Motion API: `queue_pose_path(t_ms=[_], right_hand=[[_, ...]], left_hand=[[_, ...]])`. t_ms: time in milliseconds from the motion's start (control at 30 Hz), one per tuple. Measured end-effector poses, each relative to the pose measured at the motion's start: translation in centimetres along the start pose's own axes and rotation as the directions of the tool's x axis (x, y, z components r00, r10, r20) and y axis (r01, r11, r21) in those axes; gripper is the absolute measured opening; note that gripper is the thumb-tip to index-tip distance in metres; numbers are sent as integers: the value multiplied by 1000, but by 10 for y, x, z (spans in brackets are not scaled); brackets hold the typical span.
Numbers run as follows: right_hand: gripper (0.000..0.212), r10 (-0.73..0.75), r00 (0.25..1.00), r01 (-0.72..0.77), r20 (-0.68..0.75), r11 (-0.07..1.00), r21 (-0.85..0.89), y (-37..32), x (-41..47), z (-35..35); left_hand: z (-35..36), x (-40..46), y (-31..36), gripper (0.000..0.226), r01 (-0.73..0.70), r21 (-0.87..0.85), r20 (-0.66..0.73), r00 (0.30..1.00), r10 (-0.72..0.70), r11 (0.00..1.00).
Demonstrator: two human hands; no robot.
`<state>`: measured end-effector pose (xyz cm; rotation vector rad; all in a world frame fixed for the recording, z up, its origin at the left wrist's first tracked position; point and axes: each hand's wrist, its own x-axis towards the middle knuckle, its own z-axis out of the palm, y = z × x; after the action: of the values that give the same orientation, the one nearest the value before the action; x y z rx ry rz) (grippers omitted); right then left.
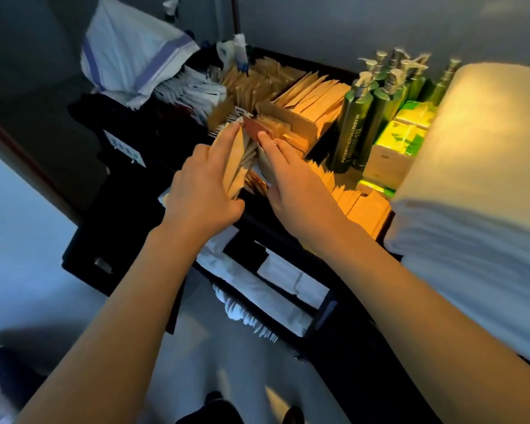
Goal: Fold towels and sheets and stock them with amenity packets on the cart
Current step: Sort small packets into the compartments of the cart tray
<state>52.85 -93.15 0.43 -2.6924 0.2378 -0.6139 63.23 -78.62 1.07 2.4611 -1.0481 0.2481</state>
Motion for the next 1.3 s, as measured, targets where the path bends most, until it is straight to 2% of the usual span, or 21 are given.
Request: queue_pose_path(t_ms=[233, 533, 800, 900, 1000, 1133, 1200, 1300], right_hand=[[83, -18, 1000, 18, 12, 1000, 13, 1, 75, 41], [82, 123, 991, -122, 58, 992, -28, -21, 187, 89], [81, 254, 962, -249, 100, 967, -60, -14, 251, 100], [80, 307, 948, -299, 83, 950, -94, -12, 262, 104], [78, 332, 940, -328, 83, 943, -51, -12, 269, 110], [76, 396, 911, -397, 113, 918, -14, -11, 275, 116], [71, 411, 906, -411, 100, 911, -28, -6, 277, 116], [59, 410, 906, -409, 103, 912, -33, 6, 282, 118]], left_hand=[[1, 62, -65, 125, 13, 2, 24, 1000, -13, 1000], [1, 166, -172, 122, -79, -86, 132, 987, 90, 993], [20, 229, -228, 120, -113, -253, 240, 955, 175, 961], [31, 240, -247, 122, -153, -224, 397, 888, 233, 963], [41, 249, -258, 122, -211, -224, 597, 742, 305, 952], [53, 260, -256, 119, -292, -233, 720, 590, 366, 928], [59, 266, -252, 114, -311, -256, 730, 558, 394, 915], [64, 270, -245, 94, -327, -274, 701, 576, 421, 904]])
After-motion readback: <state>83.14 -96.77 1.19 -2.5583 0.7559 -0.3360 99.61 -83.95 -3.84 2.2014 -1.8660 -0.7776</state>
